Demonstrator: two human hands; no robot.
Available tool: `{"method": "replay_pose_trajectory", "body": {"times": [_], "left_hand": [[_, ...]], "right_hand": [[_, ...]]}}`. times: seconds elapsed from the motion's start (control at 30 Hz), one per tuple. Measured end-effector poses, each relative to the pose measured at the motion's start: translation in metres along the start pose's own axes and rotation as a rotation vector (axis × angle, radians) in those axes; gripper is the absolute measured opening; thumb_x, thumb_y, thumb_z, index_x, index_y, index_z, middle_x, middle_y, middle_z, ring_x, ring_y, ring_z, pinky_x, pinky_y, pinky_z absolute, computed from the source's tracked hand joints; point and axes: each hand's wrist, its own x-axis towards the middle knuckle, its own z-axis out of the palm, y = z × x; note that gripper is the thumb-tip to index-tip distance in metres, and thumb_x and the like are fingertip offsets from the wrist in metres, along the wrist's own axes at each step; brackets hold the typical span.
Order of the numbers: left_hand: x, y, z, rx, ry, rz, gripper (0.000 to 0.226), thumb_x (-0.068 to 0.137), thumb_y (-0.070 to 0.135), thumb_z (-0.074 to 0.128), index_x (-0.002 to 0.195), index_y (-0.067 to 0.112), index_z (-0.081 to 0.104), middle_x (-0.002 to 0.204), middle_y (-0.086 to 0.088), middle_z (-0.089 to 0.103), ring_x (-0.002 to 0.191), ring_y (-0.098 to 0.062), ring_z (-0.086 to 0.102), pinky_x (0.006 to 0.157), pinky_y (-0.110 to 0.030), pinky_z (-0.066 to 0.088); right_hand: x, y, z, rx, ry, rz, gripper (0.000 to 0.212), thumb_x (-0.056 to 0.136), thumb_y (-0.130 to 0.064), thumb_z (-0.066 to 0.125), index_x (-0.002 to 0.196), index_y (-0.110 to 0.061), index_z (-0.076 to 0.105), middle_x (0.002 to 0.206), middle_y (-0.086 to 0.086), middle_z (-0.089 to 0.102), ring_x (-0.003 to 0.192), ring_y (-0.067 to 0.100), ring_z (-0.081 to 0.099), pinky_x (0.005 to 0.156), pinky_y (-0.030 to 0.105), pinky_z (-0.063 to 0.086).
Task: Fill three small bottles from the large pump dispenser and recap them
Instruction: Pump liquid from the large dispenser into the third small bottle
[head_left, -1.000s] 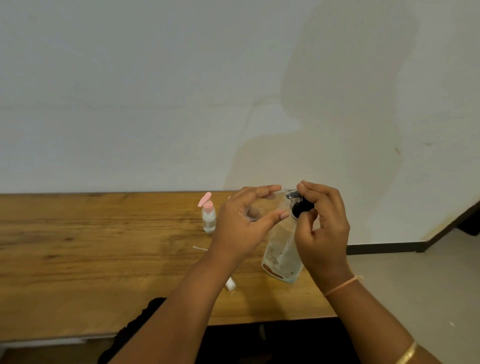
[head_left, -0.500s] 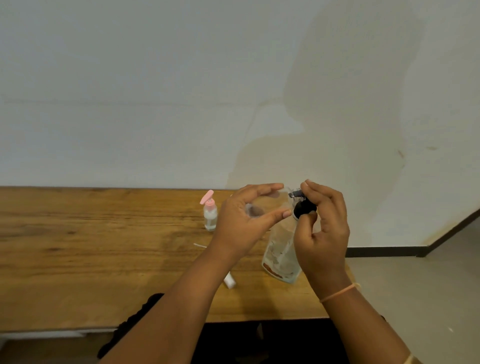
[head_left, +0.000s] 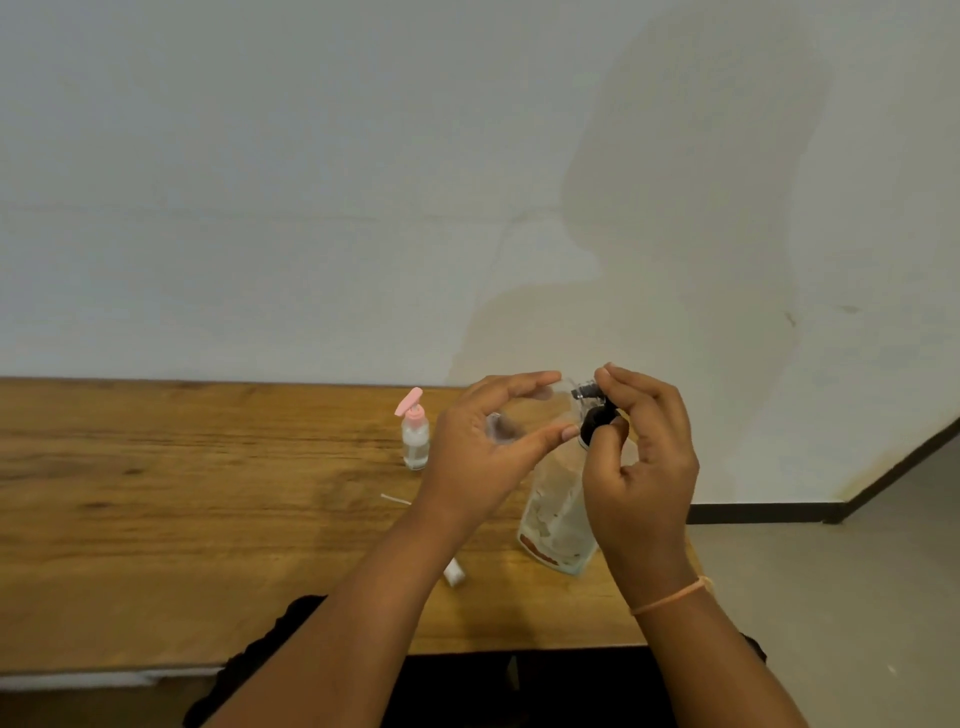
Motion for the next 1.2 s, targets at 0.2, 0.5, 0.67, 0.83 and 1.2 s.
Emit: {"method": "replay_pose_trajectory", "body": {"times": [0.2,0.5,0.67,0.83,1.2], "left_hand": [[0.000,-0.007,-0.001,0.030,-0.019,-0.078,0.040,0.068,0.026,0.080,0.101,0.042,0.063,0.099,0.009,0.069,0.095,0.000,0.060,0.076,-0.010,0.050],[0.000,-0.001,0.002,0.010,0.012,-0.028,0.040,0.068,0.029,0.079,0.101,0.043,0.062,0.099,0.012,0.067,0.097,0.003,0.059,0.078,-0.016,0.053],[0.001,-0.003,0.001,0.000,-0.013,-0.066,0.040,0.065,0.032,0.079,0.101,0.042,0.064,0.097,0.009,0.068,0.091,-0.004,0.062,0.076,-0.021,0.052],[-0.002,-0.004,0.000,0.031,-0.014,-0.073,0.040,0.064,0.037,0.078,0.099,0.049,0.061,0.097,0.013,0.066,0.088,0.003,0.059,0.069,-0.013,0.049],[0.001,-0.003,0.001,0.009,0.006,-0.023,0.041,0.070,0.021,0.080,0.102,0.040,0.063,0.101,0.007,0.067,0.097,0.005,0.058,0.076,-0.005,0.046]], "right_hand": [[-0.002,0.014,0.001,-0.057,-0.082,-0.027,0.033,0.081,0.002,0.042,0.108,0.001,0.063,0.109,0.002,0.052,0.106,0.021,0.057,0.092,0.011,0.043],[0.006,-0.001,-0.003,-0.015,-0.005,-0.036,0.036,0.083,-0.007,0.038,0.105,0.001,0.066,0.109,0.004,0.053,0.104,-0.011,0.050,0.084,0.003,0.040],[0.009,0.009,-0.003,-0.080,-0.025,-0.086,0.035,0.083,-0.006,0.038,0.100,0.002,0.068,0.101,-0.001,0.055,0.098,0.016,0.059,0.090,0.013,0.046],[0.006,0.013,-0.008,-0.117,-0.100,-0.094,0.036,0.083,-0.008,0.038,0.104,0.001,0.066,0.106,-0.003,0.052,0.101,0.014,0.056,0.090,0.019,0.047],[0.005,0.007,-0.003,-0.087,-0.079,-0.042,0.038,0.084,-0.010,0.038,0.108,0.002,0.064,0.107,0.002,0.053,0.103,0.016,0.056,0.089,0.006,0.041]]}}
